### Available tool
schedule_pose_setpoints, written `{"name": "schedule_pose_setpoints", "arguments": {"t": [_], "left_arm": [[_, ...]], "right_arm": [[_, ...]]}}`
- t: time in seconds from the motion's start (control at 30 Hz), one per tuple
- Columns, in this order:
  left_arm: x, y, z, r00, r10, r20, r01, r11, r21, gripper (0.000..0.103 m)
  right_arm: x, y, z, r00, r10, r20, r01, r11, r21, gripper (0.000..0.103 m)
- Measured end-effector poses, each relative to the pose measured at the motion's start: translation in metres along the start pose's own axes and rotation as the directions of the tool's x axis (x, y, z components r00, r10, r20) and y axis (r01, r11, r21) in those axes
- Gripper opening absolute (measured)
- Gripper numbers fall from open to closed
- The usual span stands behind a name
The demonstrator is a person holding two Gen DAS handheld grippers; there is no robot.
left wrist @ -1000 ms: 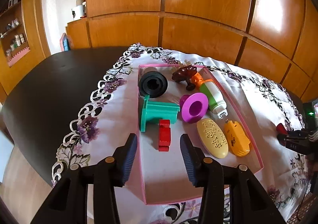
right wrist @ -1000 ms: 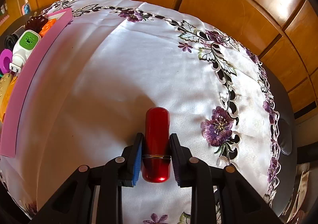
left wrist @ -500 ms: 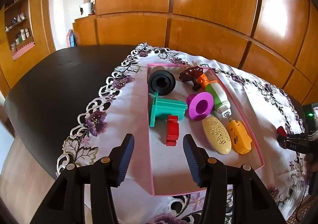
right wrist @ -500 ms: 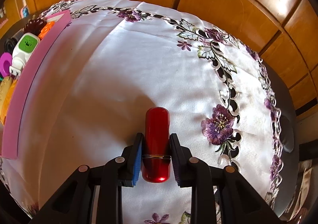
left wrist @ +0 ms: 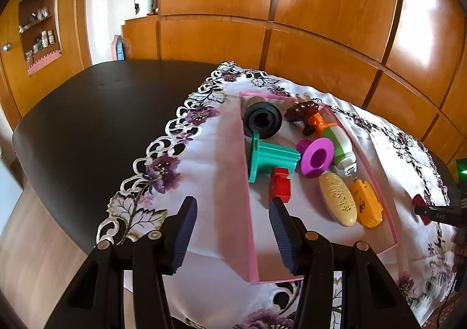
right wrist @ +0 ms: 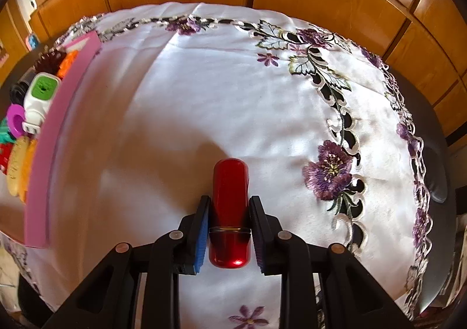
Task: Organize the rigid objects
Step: 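Carry the red tube into the tray and open the right tool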
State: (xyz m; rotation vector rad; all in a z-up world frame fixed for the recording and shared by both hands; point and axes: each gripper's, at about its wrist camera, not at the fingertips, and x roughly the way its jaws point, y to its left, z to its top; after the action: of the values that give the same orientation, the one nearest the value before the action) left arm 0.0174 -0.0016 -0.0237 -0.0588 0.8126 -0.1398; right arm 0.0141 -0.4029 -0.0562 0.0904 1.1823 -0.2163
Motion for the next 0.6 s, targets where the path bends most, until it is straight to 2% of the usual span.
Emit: {"name": "schedule_pose_setpoints", "arguments": {"t": [0.13,0.33,0.47,0.6], "left_arm": [[0.002,0.006,-0.001,1.000,0.003,-0.003,-0.003,1.000,-0.015,0.052],[0.003,0.013,-0.001,1.000,0.008,-0.008,-0.008,1.000,-0.029,0.052],[0.005,0.020,-0.001,1.000,0.018,-0.010,-0.018,0.999,-0.046,0.052],[0.005,0.026,-0.002,1.000,0.024,-0.014,-0.025,0.998,-0.063,0.052]], "right_arm": [[-0.010,0.013,0.002,0.999,0.040,0.020,-0.040,0.999,-0.004,0.026],[-0.034,0.053,0.004,0.987,0.144,0.070,-0.140,0.988,-0.067,0.026],[-0.053,0.085,0.007,0.967,0.236,0.100,-0.224,0.968,-0.118,0.026],[-0.071,0.125,0.008,0.935,0.335,0.113,-0.310,0.931,-0.195,0.026]]}}
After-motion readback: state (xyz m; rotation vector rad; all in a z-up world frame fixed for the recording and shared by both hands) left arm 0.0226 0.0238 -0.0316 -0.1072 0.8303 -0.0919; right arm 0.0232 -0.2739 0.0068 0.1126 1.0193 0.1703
